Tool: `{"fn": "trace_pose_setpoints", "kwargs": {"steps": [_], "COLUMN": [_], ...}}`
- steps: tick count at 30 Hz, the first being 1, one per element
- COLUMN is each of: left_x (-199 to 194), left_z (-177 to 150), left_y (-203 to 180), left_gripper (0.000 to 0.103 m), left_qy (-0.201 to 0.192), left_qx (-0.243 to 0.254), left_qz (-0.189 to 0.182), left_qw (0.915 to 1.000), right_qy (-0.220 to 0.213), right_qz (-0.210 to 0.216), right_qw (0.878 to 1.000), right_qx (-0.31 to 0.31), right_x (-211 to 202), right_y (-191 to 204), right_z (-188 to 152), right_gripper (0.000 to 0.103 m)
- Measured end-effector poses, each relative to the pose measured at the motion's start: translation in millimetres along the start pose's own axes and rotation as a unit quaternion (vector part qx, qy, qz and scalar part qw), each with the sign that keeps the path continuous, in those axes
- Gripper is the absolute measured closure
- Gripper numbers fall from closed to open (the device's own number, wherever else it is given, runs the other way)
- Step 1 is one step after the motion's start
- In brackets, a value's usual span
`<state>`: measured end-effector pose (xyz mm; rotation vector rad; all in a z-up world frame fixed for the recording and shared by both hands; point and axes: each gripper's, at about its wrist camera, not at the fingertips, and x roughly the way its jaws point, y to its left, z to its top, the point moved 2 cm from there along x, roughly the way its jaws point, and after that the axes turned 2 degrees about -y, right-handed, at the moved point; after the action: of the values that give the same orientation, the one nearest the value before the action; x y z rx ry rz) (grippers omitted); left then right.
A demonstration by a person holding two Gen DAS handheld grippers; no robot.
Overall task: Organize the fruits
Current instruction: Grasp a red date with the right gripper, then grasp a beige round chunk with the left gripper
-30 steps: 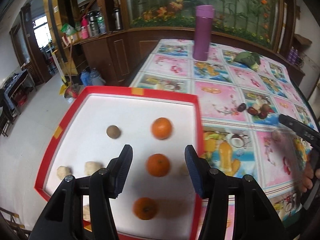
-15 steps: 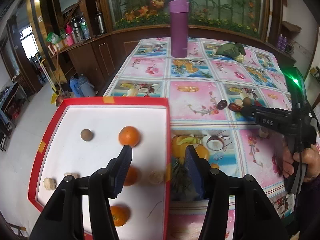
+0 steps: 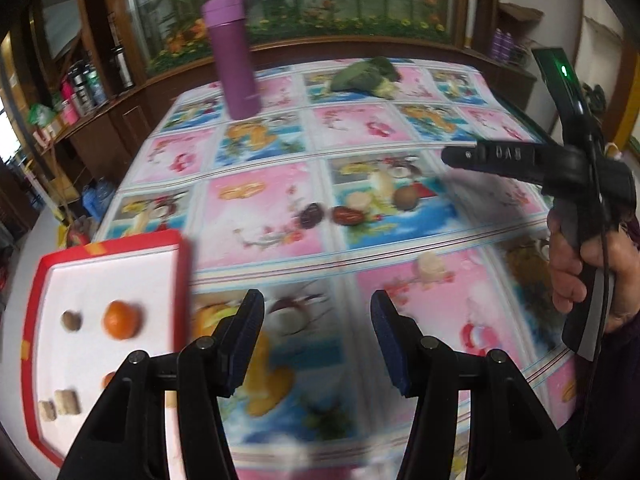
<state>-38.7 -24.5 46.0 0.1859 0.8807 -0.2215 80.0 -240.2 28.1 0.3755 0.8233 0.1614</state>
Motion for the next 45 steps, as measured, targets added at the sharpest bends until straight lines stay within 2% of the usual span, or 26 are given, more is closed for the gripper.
{"fn": "trace_pose_setpoints", "kwargs": {"steps": [2,5,8,20,24,27,30,38,40,45], "left_x": [11.3,27.3,33.6,57.1,62.5,62.5,63.1,57.2,50.0,19.3], "left_z": [3.9,8.5,11.5,10.0,9.5,9.1,9.7,4.1,1.5,-2.6], "left_y": [-14.2,-34.0,-49.6,-64.4,-68.9,-70.4,-68.4,-64.0,-62.3,-49.7], "left_gripper": [0.048,0.048,0.048,0.048,0.063,0.066,0.079,0.079,0.079,0.079], "left_qy": [0.007,0.023,0.023,0.040,0.041,0.033,0.028,0.029,0.025,-0.006], "left_qx": [0.010,0.013,0.021,0.020,0.024,0.029,0.026,0.018,0.020,0.011], "left_qz": [-0.006,-0.035,-0.054,-0.067,-0.070,-0.069,-0.073,-0.074,-0.065,-0.062], "left_qw": [0.9999,0.9990,0.9980,0.9967,0.9964,0.9966,0.9966,0.9967,0.9974,0.9980], "right_qy": [-0.003,-0.011,-0.014,-0.008,-0.006,-0.009,-0.008,-0.006,-0.007,-0.004], "right_qz": [0.001,0.001,0.001,0.003,0.005,0.004,0.004,0.001,-0.001,-0.008], "right_qw": [1.000,0.999,0.999,0.998,0.998,0.998,0.998,0.999,0.999,0.999], "right_qx": [0.026,0.041,0.051,0.064,0.063,0.063,0.063,0.052,0.050,0.045], "right_x": [-3.7,-7.9,-8.9,-2.5,-1.1,-1.8,-2.0,-2.3,-1.9,1.6], "right_y": [-9.8,-15.2,-17.8,-20.3,-19.1,-18.5,-18.3,-13.4,-12.6,-10.5], "right_z": [3.5,6.0,7.5,6.0,5.1,5.1,4.9,3.0,2.2,-0.7], "right_gripper": [0.073,0.073,0.073,0.073,0.073,0.073,0.073,0.073,0.073,0.073]}}
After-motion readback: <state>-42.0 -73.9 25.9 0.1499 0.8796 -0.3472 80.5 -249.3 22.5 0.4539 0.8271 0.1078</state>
